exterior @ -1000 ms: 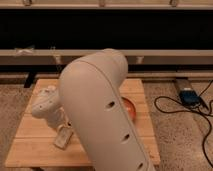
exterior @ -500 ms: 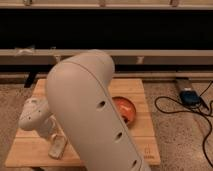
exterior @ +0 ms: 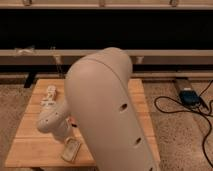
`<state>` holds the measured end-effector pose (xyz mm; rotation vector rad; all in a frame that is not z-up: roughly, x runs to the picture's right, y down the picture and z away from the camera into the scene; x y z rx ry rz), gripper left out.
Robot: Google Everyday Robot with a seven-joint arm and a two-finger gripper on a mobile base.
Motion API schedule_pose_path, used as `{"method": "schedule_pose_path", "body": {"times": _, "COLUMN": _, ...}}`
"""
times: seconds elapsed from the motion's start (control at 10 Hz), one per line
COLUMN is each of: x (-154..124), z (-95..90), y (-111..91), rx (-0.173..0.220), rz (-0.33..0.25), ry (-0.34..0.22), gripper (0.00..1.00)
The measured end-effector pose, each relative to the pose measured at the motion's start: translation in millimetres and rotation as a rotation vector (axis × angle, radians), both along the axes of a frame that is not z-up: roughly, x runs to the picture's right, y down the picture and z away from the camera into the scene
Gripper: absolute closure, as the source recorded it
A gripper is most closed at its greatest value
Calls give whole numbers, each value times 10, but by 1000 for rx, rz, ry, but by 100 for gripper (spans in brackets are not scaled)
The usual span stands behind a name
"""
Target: Wipe the white sponge on the table
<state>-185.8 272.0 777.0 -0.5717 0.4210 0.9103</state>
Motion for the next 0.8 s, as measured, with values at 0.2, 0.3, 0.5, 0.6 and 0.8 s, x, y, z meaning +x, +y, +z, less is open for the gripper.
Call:
{"method": "schedule_pose_path", "body": {"times": 0.2, "x": 210, "z": 66, "y": -50, "rx": -3, "rz": 47, "ry": 42, "gripper": 100}}
{"method": "schedule_pose_path", "body": {"times": 0.3, "x": 359, "z": 120, "y": -121, "rx": 3, "rz": 73, "ry": 68, "gripper": 100}}
{"method": "schedule_pose_path", "body": {"times": 0.5, "x": 494, "z": 218, "y": -225, "rx": 10, "rz": 116, "ry": 99, "gripper": 100}}
{"method": "schedule_pose_path", "body": {"times": 0.6, "x": 570, "z": 279, "y": -293, "rx": 15, "rz": 134, "ry": 114, "gripper": 100}}
{"method": "schedule_pose_path", "body": {"times": 0.8, "x": 617, "z": 339, "y": -358, "rx": 22, "rz": 150, "ry": 126, "gripper": 100}}
